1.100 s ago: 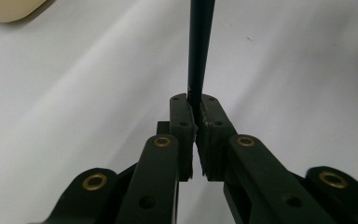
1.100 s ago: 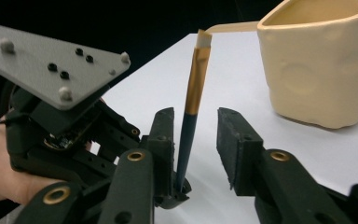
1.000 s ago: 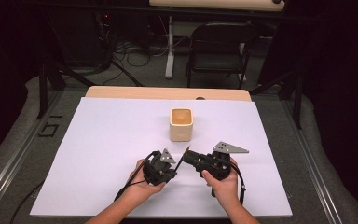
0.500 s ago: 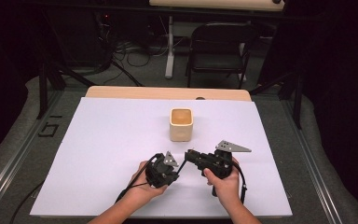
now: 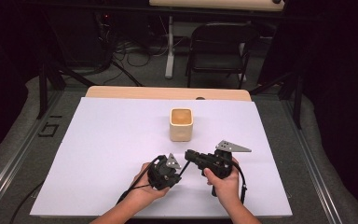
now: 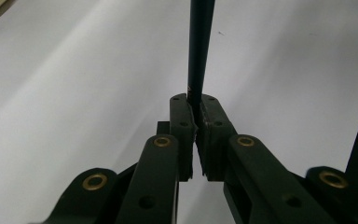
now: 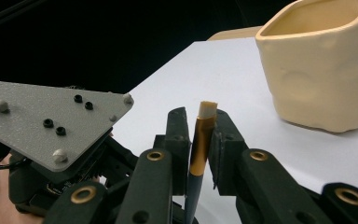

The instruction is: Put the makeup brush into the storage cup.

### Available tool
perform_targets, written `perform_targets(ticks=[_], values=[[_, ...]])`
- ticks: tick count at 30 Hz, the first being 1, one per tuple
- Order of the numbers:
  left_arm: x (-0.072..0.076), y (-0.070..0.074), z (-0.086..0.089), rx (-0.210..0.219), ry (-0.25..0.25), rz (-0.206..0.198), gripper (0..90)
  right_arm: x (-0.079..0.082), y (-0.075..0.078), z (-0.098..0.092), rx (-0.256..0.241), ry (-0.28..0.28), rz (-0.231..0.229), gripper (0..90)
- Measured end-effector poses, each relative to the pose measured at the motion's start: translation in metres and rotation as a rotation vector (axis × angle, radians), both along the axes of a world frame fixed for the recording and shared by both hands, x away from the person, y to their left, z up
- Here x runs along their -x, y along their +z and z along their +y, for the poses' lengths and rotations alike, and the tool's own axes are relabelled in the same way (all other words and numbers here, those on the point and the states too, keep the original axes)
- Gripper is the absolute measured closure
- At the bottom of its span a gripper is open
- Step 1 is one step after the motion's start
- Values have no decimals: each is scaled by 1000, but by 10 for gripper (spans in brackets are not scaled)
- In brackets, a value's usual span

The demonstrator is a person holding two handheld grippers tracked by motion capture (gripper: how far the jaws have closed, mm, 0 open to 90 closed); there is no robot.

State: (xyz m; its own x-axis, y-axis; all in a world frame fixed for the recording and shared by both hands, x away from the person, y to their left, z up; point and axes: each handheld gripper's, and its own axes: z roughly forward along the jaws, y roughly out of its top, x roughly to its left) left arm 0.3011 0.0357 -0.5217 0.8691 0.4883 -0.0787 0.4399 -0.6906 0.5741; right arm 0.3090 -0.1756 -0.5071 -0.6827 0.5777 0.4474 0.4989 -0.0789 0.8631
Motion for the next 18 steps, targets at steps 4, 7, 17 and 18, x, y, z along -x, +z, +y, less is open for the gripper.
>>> perform_targets(ticks=[4,7,17,18], values=[[0,0,0,1,0,2,859,0,0,0,2,0,0,818],[0,0,0,1,1,3,859,0,0,0,1,0,1,824],[0,0,0,2,3,2,858,0,0,-1,4,2,10,825],[0,0,0,4,3,1,859,0,0,0,-3,-1,6,825]])
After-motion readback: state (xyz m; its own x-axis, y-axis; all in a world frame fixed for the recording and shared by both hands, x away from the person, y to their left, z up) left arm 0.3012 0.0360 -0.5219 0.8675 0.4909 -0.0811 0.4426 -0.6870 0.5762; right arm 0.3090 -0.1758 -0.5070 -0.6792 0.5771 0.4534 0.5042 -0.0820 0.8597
